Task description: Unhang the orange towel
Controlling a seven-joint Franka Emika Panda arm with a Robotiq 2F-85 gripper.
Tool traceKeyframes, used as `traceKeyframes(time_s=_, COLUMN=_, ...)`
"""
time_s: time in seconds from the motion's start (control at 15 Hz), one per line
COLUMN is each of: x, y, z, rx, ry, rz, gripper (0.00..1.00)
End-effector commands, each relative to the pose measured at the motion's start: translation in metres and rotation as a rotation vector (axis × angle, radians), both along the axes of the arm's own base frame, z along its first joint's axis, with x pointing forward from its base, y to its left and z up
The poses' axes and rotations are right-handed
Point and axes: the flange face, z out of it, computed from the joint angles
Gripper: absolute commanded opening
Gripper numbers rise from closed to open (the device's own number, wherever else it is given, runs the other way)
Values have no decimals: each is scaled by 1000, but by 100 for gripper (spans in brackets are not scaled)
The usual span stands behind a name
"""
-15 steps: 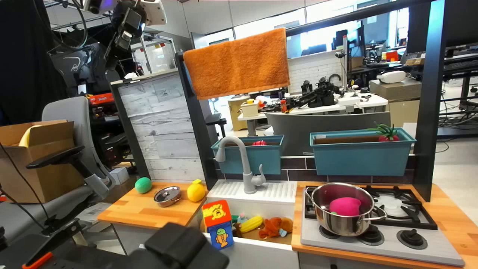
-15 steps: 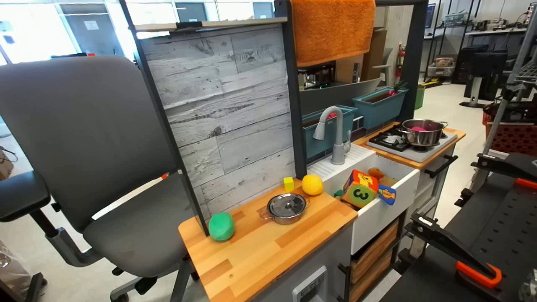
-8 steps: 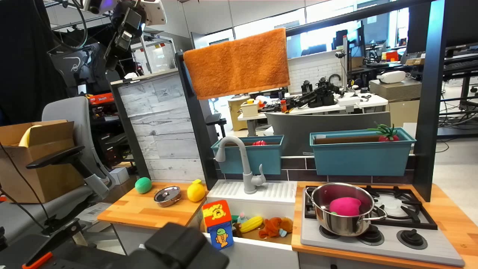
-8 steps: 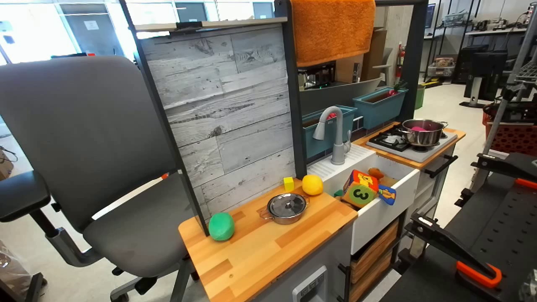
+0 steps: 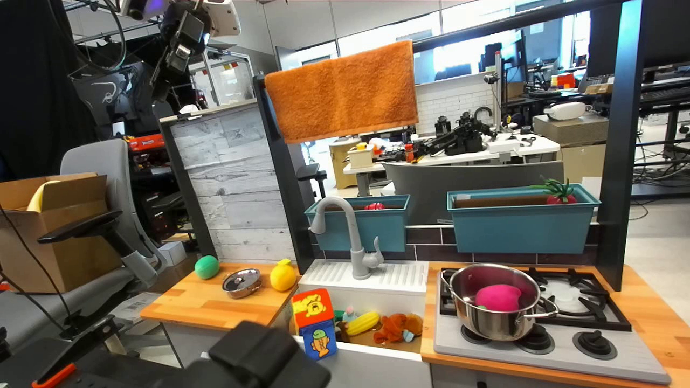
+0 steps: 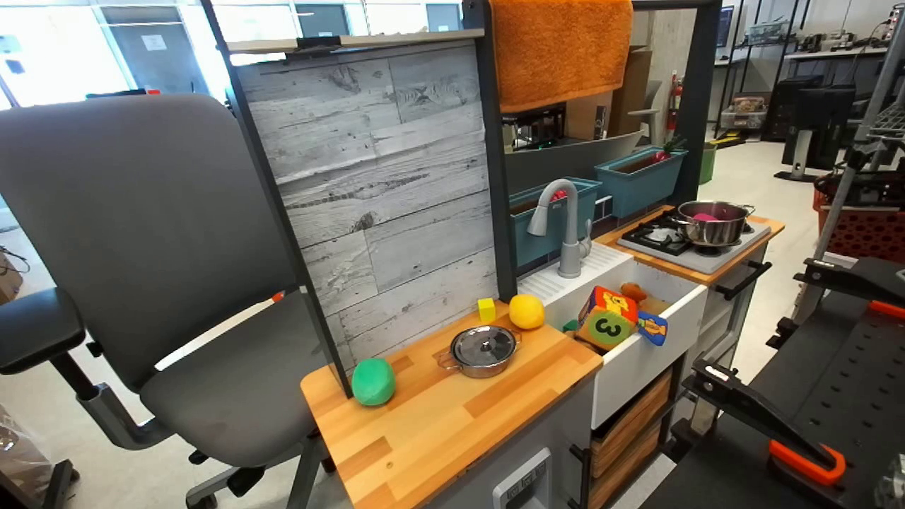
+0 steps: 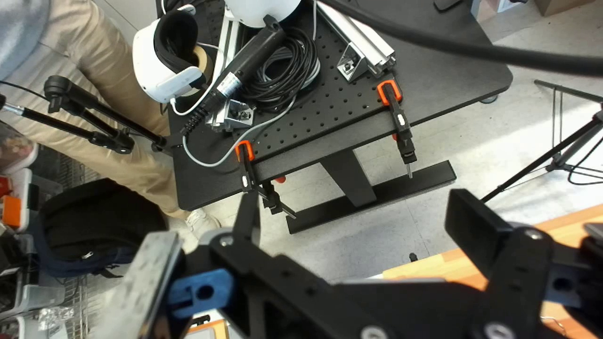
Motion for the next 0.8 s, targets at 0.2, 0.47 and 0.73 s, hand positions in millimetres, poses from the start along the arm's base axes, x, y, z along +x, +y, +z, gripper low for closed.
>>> traceKeyframes(time_s=0.2, x=0, y=0, z=0, rx=0, ry=0, rz=0, gripper=100)
traceKeyframes(time_s=0.47, x=0, y=0, z=0, rx=0, ry=0, rz=0, gripper=100)
traceKeyframes(time_s=0.73, x=30, y=7, z=6, rx=87, ry=-243, rz=-120, gripper=100)
